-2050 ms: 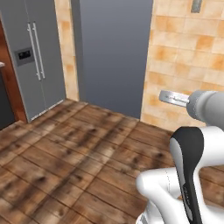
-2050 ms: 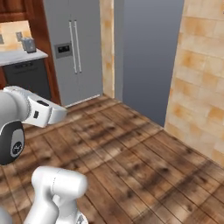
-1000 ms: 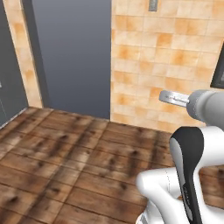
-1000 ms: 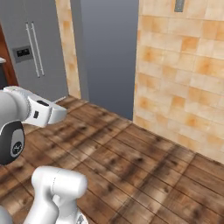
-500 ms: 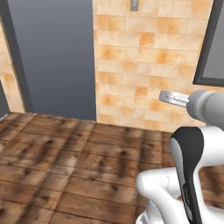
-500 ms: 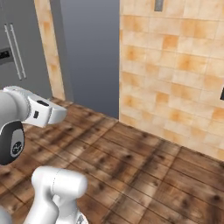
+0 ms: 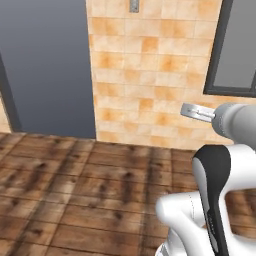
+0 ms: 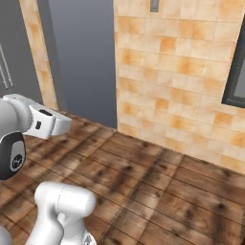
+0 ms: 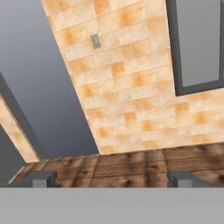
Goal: Place the large bottle from the dining counter next to the other large bottle outside the sink, and place the small bottle from the dining counter next to the other small bottle inside the sink.
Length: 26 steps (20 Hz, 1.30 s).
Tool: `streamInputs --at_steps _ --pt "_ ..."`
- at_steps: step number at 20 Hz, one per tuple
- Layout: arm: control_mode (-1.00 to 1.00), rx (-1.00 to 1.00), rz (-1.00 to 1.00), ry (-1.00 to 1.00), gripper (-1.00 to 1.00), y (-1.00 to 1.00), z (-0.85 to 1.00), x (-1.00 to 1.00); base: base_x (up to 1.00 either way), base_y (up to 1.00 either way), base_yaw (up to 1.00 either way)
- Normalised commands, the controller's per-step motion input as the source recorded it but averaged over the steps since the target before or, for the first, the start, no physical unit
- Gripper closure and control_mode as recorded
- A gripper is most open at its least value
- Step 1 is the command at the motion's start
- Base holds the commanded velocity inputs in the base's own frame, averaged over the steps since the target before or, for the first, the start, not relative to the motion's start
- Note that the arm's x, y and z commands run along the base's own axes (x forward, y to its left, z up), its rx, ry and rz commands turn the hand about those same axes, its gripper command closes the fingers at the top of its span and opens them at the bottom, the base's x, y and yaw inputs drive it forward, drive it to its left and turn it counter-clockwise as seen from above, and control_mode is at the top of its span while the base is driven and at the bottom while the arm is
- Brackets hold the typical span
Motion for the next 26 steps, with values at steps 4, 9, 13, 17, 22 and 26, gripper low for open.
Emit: streamInputs --at_steps 4,9,13,17,22,26 --pt "1.00 0.00 0.00 0.00 -1.00 0.00 0.00 0.00 -0.14 -0.62 -0.13" --pt "1.00 0.00 0.00 0.00 -1.00 0.00 0.00 0.00 -0.01 -0.27 -0.20" --pt "1.00 0.00 0.00 0.00 -1.00 0.00 0.00 0.00 0.00 0.00 -0.25" --pt "1.00 0.00 0.00 0.00 -1.00 0.00 0.00 0.00 0.00 0.00 -0.25" --pt "1.00 0.00 0.00 0.00 -1.00 0.00 0.00 0.00 0.00 0.00 -0.25" --pt "1.00 0.00 0.00 0.00 -1.00 0.00 0.00 0.00 0.00 0.00 -0.25"
